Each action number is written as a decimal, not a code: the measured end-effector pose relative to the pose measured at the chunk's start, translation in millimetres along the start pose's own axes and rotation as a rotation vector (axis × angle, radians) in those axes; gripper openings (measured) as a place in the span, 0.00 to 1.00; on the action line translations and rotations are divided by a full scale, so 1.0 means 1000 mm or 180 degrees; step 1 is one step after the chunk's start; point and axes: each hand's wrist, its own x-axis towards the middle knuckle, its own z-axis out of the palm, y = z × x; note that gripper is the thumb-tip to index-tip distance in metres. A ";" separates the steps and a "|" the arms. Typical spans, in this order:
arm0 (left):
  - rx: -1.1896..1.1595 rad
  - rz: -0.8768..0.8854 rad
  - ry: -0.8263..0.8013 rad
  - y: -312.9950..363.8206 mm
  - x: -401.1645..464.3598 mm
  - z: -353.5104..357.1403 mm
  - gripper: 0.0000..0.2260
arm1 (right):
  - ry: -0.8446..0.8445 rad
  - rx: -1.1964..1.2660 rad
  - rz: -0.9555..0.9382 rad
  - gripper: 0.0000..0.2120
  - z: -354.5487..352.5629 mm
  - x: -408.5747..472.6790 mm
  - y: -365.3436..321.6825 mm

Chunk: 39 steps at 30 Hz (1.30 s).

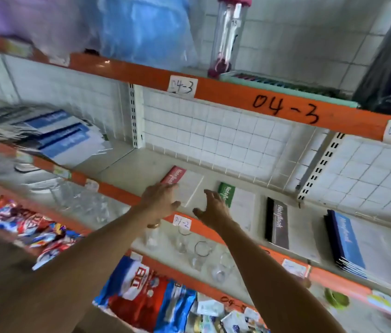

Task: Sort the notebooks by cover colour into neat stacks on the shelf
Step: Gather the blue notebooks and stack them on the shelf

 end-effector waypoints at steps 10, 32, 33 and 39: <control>0.0050 -0.0221 -0.0066 -0.150 -0.040 -0.033 0.25 | -0.0104 0.0122 -0.0150 0.38 0.073 0.028 -0.141; 0.0491 -0.0604 -0.0069 -0.373 0.067 -0.066 0.25 | -0.0386 0.0411 -0.0469 0.36 0.179 0.204 -0.309; 0.0487 -0.0612 -0.0031 -0.382 0.071 -0.065 0.26 | -0.0379 0.0390 -0.0474 0.36 0.183 0.211 -0.313; 0.0539 -0.0484 -0.0076 -0.440 0.086 -0.062 0.27 | -0.0468 0.0198 -0.0472 0.35 0.207 0.236 -0.354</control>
